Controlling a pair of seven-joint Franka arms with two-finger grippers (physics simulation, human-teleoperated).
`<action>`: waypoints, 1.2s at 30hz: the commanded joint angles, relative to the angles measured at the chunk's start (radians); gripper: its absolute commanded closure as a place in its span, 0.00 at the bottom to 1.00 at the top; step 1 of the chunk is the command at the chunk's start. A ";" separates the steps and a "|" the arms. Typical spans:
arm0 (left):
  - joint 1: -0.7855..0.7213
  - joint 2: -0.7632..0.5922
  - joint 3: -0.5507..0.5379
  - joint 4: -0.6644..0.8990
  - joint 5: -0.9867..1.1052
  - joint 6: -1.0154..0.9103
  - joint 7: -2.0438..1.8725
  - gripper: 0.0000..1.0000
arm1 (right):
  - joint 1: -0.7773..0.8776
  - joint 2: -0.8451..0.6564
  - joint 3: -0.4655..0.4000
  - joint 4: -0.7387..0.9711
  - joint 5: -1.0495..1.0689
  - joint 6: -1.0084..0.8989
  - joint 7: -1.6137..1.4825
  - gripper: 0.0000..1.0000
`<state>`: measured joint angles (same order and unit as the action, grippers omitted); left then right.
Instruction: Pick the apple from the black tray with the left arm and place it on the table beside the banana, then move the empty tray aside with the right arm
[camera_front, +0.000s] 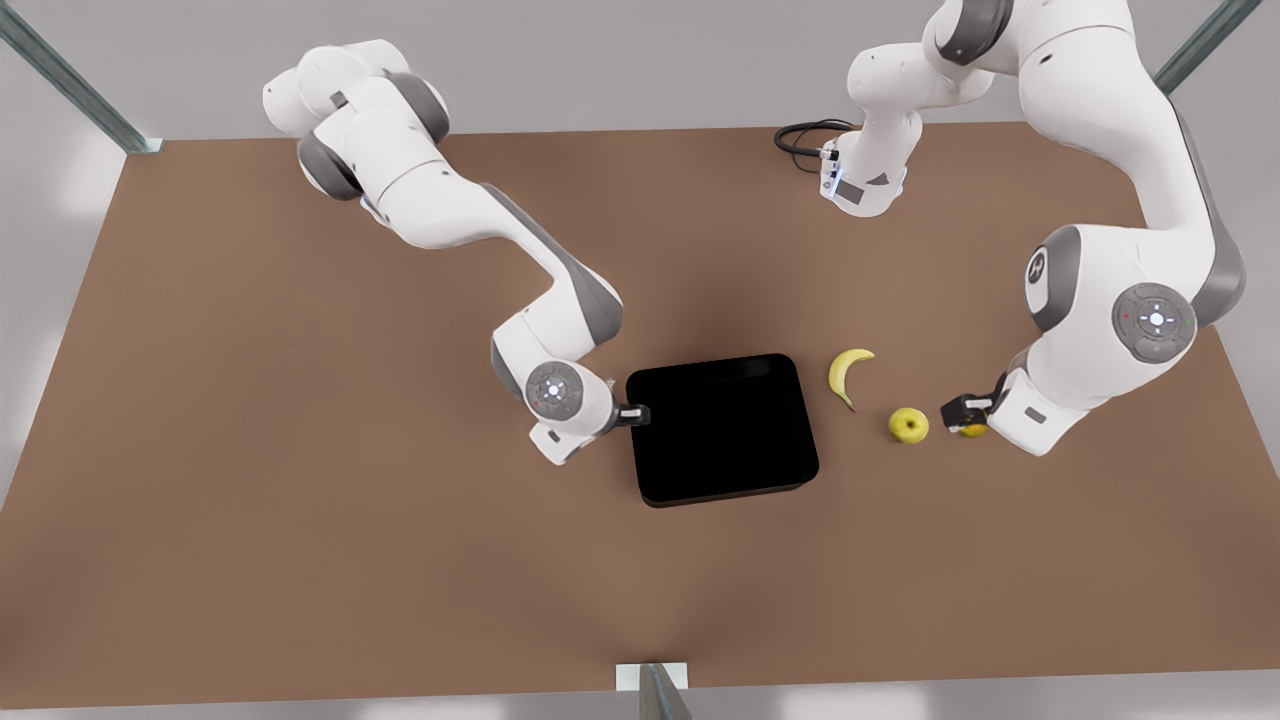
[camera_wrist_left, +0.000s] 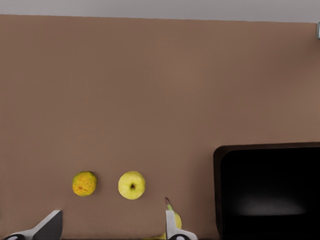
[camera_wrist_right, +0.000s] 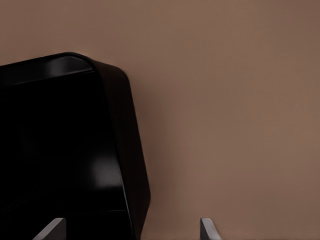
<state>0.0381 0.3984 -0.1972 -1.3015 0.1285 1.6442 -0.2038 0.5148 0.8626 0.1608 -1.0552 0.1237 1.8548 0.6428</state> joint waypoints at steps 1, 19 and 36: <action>-0.001 0.010 0.001 0.002 0.005 -0.038 0.164 0.00 | 0.002 0.007 0.005 0.001 -0.007 0.070 0.199 0.00; 0.051 -0.079 0.113 -0.174 -0.087 0.215 0.161 0.00 | 0.048 0.158 0.013 0.008 -0.073 0.277 0.176 0.02; 0.052 -0.079 0.114 -0.174 -0.086 0.215 0.162 0.00 | 0.045 0.156 0.009 0.008 -0.070 0.271 0.121 0.76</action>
<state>0.0895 0.3202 -0.0831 -1.4768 0.0420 1.8586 -0.0623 0.5599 1.0168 0.1705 -1.0491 0.0538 2.1274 0.7774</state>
